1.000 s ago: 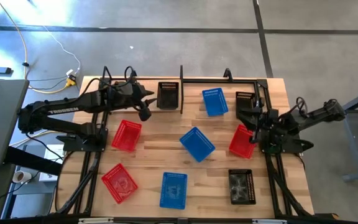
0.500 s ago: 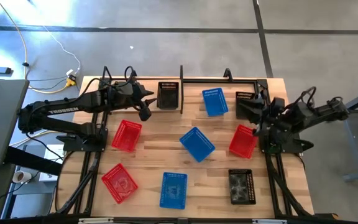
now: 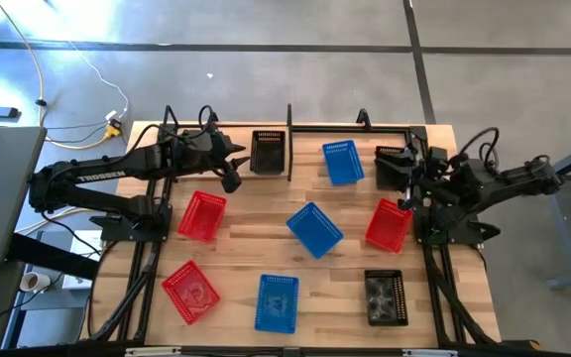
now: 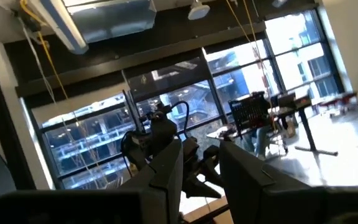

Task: Stack baskets on shelf by color
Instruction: Put the center blue bin on the shelf

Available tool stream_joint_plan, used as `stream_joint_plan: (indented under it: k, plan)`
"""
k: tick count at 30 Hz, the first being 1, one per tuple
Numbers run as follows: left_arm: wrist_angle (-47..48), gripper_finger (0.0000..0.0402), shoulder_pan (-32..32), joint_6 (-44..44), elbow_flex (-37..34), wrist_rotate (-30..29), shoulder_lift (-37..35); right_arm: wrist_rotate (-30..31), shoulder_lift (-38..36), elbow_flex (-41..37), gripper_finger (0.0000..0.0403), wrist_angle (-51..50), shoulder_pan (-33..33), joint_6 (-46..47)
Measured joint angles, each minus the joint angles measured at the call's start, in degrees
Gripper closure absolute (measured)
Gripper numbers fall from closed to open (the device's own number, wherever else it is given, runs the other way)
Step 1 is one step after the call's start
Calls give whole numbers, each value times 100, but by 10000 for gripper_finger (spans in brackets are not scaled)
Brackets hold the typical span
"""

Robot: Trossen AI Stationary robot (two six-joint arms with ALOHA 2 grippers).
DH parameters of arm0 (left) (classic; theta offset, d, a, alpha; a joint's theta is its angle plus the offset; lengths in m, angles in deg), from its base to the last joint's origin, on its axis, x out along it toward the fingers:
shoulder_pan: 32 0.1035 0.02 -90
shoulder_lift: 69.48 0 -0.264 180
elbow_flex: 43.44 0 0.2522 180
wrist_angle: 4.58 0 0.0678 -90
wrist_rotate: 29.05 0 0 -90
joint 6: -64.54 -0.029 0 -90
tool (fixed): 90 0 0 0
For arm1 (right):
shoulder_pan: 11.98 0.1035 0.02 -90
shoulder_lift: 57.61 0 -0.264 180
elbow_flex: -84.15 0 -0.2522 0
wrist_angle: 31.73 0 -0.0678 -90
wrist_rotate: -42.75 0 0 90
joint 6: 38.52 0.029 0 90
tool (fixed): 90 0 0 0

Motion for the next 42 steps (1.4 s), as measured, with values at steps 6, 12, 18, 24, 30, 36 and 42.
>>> stream_joint_plan:
  k: [6,12,18,24,30,36,42]
  plan:
    - [0,270,0,-17,0,0,2,-29,358,168,311,-531,-184,446]
    - [0,270,-2,-17,0,0,4,-245,701,187,311,-775,-399,678]
    - [0,270,-2,-17,0,0,4,-836,963,189,311,-1467,-579,1086]
    - [0,270,-2,-13,0,0,4,-1116,1225,191,311,-2385,-809,2282]
    - [0,270,-2,-6,0,0,4,-1633,1594,189,311,-3133,-1191,3260]
    - [0,270,-1,-15,0,0,4,-2138,2068,189,311,-3212,-1520,3427]
    - [2,270,-2,-15,0,0,4,-2615,2549,189,294,-3217,-1754,3445]
